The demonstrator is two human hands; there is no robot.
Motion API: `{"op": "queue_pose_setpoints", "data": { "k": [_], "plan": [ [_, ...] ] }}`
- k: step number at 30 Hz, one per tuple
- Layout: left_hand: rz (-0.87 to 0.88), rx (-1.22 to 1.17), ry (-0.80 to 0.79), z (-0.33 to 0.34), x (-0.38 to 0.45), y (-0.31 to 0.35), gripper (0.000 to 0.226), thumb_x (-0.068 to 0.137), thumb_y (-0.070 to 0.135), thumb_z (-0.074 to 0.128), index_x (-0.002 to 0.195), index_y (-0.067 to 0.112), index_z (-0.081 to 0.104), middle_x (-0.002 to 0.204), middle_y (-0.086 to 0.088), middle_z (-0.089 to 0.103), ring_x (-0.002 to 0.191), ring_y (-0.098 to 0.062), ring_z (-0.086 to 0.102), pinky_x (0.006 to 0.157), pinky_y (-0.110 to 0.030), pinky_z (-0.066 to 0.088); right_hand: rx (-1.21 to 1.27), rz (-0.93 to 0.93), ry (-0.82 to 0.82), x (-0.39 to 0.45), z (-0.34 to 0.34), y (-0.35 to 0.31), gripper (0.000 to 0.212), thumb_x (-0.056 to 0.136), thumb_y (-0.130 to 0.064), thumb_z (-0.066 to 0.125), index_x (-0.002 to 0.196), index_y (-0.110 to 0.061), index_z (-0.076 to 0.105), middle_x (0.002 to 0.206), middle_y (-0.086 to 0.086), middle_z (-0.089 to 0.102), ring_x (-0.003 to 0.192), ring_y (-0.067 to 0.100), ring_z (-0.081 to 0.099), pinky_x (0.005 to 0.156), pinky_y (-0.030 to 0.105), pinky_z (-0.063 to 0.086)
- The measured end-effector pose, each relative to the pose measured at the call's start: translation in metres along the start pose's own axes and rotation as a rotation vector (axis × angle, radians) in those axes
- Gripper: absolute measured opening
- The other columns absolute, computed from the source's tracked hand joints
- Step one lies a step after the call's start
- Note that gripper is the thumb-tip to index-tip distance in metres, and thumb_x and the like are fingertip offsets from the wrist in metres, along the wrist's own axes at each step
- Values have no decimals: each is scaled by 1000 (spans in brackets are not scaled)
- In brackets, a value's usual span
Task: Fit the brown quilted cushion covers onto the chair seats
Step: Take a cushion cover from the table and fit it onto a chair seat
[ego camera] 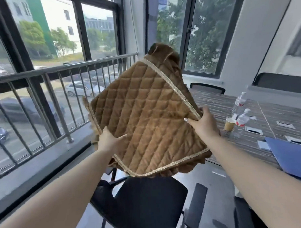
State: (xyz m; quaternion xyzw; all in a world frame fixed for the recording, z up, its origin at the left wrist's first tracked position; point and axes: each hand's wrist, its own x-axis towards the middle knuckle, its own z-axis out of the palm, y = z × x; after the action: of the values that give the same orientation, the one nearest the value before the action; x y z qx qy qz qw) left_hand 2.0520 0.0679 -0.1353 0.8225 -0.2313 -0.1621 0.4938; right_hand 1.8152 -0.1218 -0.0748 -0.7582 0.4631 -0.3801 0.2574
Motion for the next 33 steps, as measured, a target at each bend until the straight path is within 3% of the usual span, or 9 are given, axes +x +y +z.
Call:
{"op": "queue_pose_setpoints", "data": {
  "k": [2, 5, 9, 13, 16, 21, 24, 29, 33],
  "plan": [
    [166, 43, -28, -7, 12, 25, 78, 76, 37, 75, 141, 11, 42, 138, -9, 52, 126, -28, 51, 104, -44, 44, -93, -78, -17, 1, 22, -22, 47, 74, -31, 78, 108, -15, 51, 96, 2, 66, 88, 28, 63, 71, 35, 47],
    [587, 146, 38, -16, 9, 55, 32, 86, 20, 64, 118, 18, 65, 121, -1, 62, 117, -21, 54, 101, -36, 43, -272, -209, -38, 0, 37, -46, 45, 75, -31, 78, 108, -14, 52, 101, 6, 67, 93, 30, 63, 69, 33, 40],
    [1173, 345, 128, -27, 17, 75, 26, 84, 30, 63, 108, 23, 70, 113, 2, 66, 112, -24, 54, 98, -41, 39, -528, -498, -28, -2, 48, -82, 34, 78, -29, 73, 103, -14, 56, 94, 9, 68, 91, 32, 61, 71, 34, 37],
    [1106, 734, -38, -32, 28, 90, 60, 84, 54, 59, 136, 28, 47, 130, 2, 60, 124, -25, 52, 101, -41, 35, -651, -709, -30, 3, 58, -108, 30, 75, -24, 74, 98, -14, 58, 81, 9, 66, 84, 35, 60, 80, 42, 45],
    [966, 582, -43, -36, 39, 97, 38, 89, 49, 54, 119, 26, 56, 107, -2, 68, 102, -29, 62, 77, -36, 45, -676, -764, 72, 0, 63, -112, 46, 63, -25, 84, 101, -15, 61, 91, 7, 65, 91, 34, 59, 87, 45, 43],
    [868, 358, -9, -42, 48, 79, 26, 89, 47, 56, 95, 23, 62, 82, 1, 64, 80, -28, 61, 63, -35, 43, -537, -372, 249, -32, 76, -73, 96, 69, -37, 80, 147, -15, 29, 153, 15, 27, 142, 31, 24, 117, 46, 20],
    [727, 188, -68, -47, 54, 70, 24, 87, 45, 60, 87, 21, 61, 66, 8, 53, 71, -24, 51, 60, -32, 35, -389, -9, 241, -56, 87, -37, 103, 73, -44, 76, 151, -18, 14, 158, 12, 14, 146, 28, 16, 118, 40, 17],
    [580, -215, -79, -65, 55, 67, 24, 88, 34, 64, 86, 10, 63, 62, 0, 50, 56, -16, 45, 50, -29, 34, 18, 596, 424, -85, 94, 12, 108, 70, -47, 78, 150, -10, 16, 154, 18, 26, 141, 36, 26, 114, 47, 25],
    [436, -478, -143, -79, 62, 70, 37, 80, 47, 66, 90, 11, 65, 91, -24, 68, 77, -30, 65, 74, -49, 57, 345, 848, 442, -100, 92, 45, 111, 68, -57, 74, 150, -13, 14, 150, 16, 34, 136, 38, 36, 112, 51, 31]
  ]
}}
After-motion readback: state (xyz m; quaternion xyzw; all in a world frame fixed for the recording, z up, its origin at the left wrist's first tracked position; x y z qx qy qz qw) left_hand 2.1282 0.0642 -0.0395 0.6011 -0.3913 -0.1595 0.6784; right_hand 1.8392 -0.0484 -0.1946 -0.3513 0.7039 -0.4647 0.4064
